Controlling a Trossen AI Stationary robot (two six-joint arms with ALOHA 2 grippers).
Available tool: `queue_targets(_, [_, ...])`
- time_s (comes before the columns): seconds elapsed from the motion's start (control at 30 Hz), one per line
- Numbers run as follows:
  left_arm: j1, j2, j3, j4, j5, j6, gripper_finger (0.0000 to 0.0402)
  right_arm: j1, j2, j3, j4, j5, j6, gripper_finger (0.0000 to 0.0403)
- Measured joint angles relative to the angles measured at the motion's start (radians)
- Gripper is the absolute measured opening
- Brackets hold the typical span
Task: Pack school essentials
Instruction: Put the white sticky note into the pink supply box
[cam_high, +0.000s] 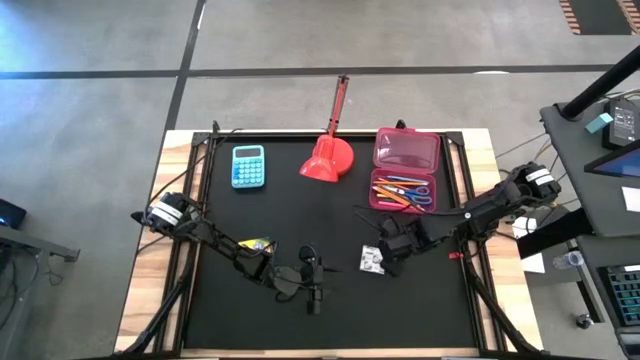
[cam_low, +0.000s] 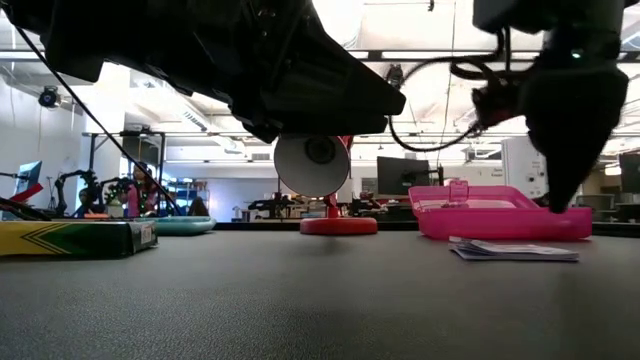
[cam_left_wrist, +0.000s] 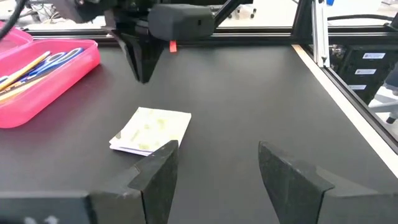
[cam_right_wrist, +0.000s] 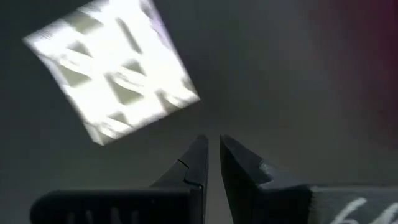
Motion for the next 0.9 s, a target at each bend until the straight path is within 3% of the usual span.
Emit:
queue_targets(0.4, [0.001, 0.000, -0.004, 0.001, 0.000, 0.000, 0.0203, 0.000, 0.096, -0.005, -0.055, -0.031, -0.006, 0.0032])
queue_targets(0.9, [0.001, 0.000, -0.005, 0.002, -0.001, -0.001, 0.0203, 0.000, 0.197, 0.066, 0.104, -0.051, -0.080, 0.0032])
